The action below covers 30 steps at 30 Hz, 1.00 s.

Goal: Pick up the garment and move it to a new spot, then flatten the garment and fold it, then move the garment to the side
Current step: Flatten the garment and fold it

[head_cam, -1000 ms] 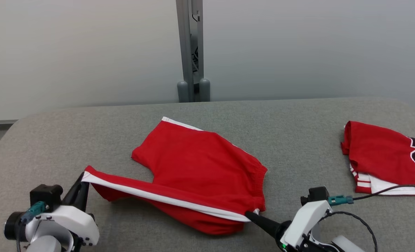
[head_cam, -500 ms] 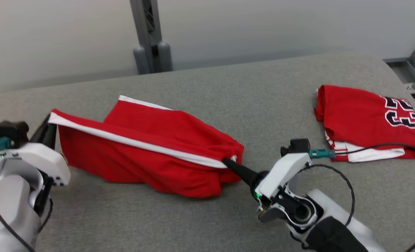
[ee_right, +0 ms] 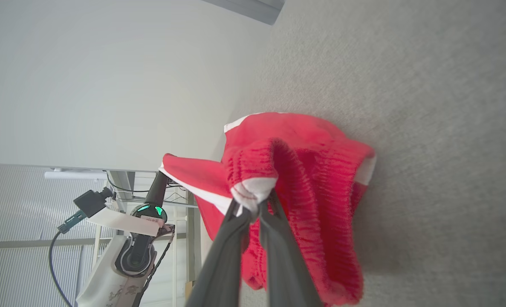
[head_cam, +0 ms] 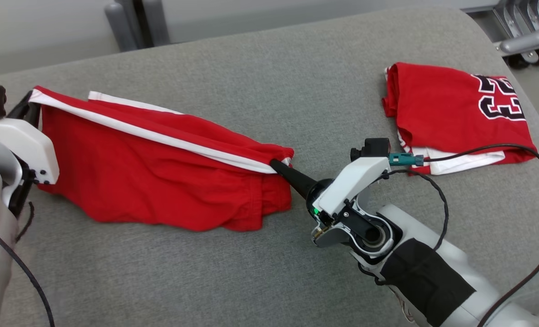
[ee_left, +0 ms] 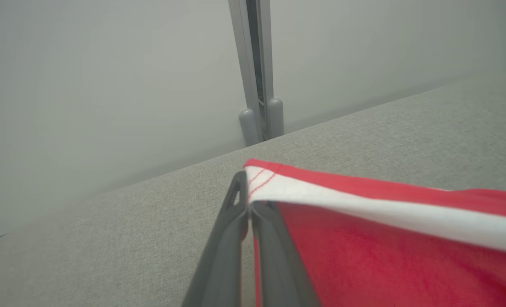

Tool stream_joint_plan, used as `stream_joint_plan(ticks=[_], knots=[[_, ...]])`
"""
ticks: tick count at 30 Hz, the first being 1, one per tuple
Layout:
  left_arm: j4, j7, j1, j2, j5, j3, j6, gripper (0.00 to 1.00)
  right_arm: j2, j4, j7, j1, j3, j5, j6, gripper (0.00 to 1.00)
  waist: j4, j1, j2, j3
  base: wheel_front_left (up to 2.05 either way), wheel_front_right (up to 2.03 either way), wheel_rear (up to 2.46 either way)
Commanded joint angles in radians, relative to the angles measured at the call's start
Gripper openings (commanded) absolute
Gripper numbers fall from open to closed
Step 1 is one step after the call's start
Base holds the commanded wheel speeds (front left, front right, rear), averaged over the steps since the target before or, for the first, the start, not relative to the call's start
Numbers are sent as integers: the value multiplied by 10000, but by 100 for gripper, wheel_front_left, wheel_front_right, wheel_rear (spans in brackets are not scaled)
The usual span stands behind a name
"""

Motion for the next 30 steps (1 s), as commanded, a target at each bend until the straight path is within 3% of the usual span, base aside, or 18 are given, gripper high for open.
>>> stream_joint_plan(ticks=[1,14,30], knots=[[196,57,-342,215,138,-52,-7,0,-127,54,-217,-209,177,255,-1,0,-266,0,0,309,0,0,0],[1456,66,-1709,238,407,-1106,-54,0,-125,256,-1617,-1353,1927,2298,0,0,-807,0,0,937,0,0,0],[2131,-95,-2151,130,83,-1822,-60,0,-113,268,-2375,-2123,3157,3330,0,0,-705,0,0,1342,0,0,0]])
